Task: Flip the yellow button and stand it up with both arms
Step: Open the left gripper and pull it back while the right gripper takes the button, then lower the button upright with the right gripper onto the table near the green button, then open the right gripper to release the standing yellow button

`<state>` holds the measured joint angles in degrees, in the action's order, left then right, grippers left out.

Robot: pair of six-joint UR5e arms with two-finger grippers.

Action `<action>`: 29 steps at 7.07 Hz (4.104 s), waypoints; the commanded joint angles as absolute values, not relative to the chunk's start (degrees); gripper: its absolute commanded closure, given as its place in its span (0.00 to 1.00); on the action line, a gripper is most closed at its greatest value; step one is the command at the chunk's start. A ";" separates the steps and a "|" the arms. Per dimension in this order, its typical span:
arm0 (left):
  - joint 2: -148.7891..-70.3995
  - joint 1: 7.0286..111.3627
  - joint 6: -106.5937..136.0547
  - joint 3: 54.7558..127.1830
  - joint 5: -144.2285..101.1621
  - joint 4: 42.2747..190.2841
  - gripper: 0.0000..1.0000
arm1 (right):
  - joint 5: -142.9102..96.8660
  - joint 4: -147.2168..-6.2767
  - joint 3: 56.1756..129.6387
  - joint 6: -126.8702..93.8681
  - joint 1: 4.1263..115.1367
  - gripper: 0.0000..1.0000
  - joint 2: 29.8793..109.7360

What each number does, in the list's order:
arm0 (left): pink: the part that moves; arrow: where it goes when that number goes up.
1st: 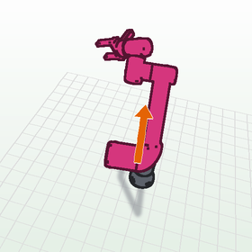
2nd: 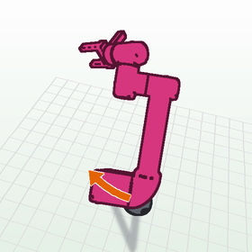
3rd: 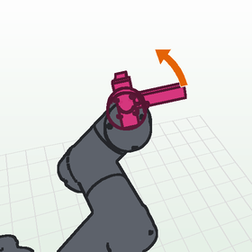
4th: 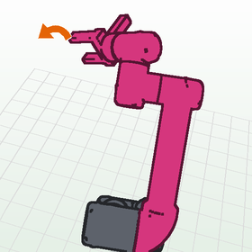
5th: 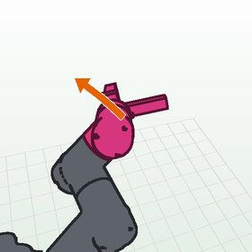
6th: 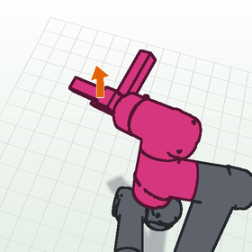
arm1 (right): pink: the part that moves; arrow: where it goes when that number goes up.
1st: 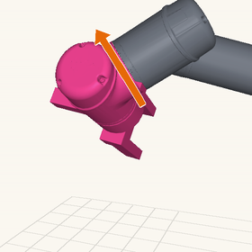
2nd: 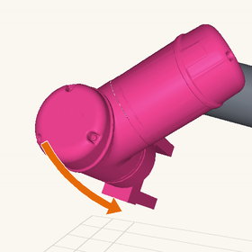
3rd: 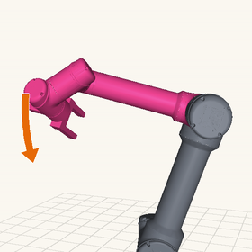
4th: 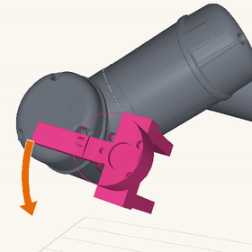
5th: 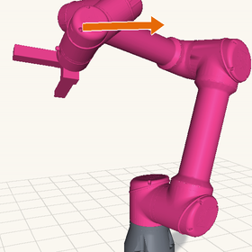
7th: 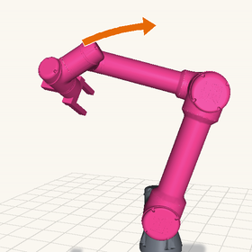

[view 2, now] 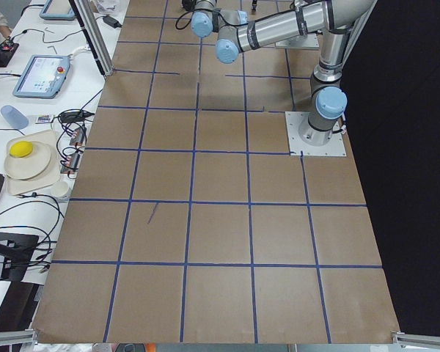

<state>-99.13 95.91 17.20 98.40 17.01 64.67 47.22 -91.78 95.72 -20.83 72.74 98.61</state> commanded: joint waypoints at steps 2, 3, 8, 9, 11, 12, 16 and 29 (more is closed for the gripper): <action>-94.15 96.50 19.35 94.83 46.82 76.74 0.01 | 61.48 -89.12 102.10 12.26 68.83 0.85 98.53; -93.35 96.16 15.86 94.83 58.07 79.69 0.01 | 64.57 -89.56 105.17 21.88 66.21 0.86 98.61; -92.29 93.61 2.90 94.22 94.13 80.59 0.00 | 71.88 -94.10 110.57 81.58 46.15 0.85 93.29; -91.94 93.43 2.90 92.83 94.04 82.51 0.00 | 72.33 -97.79 110.39 88.35 43.88 0.85 89.25; -92.37 93.43 2.99 88.00 92.47 90.33 0.00 | 71.55 -98.61 109.95 98.13 38.35 0.85 83.17; -92.46 93.43 2.99 87.20 92.20 91.31 0.00 | 71.19 -100.70 109.95 101.74 37.36 0.85 81.93; -92.29 93.08 2.29 87.27 90.44 89.57 0.00 | 68.31 -103.71 108.46 107.75 35.60 0.84 77.18; -91.93 92.99 2.20 87.46 90.27 89.56 0.00 | 72.04 -101.69 104.77 99.76 35.77 0.00 76.28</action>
<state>-91.59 92.99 2.20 88.05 90.38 89.56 69.85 -102.15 105.11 101.32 35.63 74.92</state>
